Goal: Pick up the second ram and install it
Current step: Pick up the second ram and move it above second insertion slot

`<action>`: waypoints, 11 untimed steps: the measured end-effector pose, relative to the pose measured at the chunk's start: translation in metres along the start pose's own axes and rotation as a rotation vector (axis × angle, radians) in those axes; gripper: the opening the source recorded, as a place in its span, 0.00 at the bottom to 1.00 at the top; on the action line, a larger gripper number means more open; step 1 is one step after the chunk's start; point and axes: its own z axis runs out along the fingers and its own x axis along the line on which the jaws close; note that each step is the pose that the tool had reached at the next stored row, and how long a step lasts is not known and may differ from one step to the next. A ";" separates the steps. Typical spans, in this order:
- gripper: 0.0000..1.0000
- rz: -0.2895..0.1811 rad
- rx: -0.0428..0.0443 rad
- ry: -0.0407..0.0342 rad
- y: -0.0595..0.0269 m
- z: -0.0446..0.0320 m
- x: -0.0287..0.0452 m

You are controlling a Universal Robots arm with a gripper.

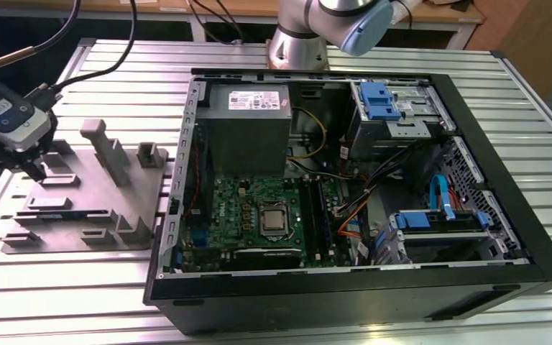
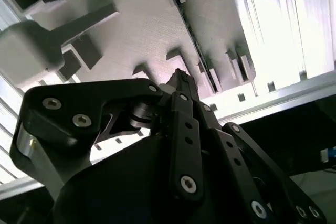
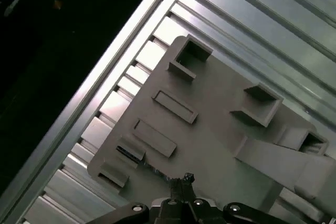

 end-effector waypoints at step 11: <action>0.10 -0.200 -0.0074 0.0090 -0.0001 0.0025 0.0001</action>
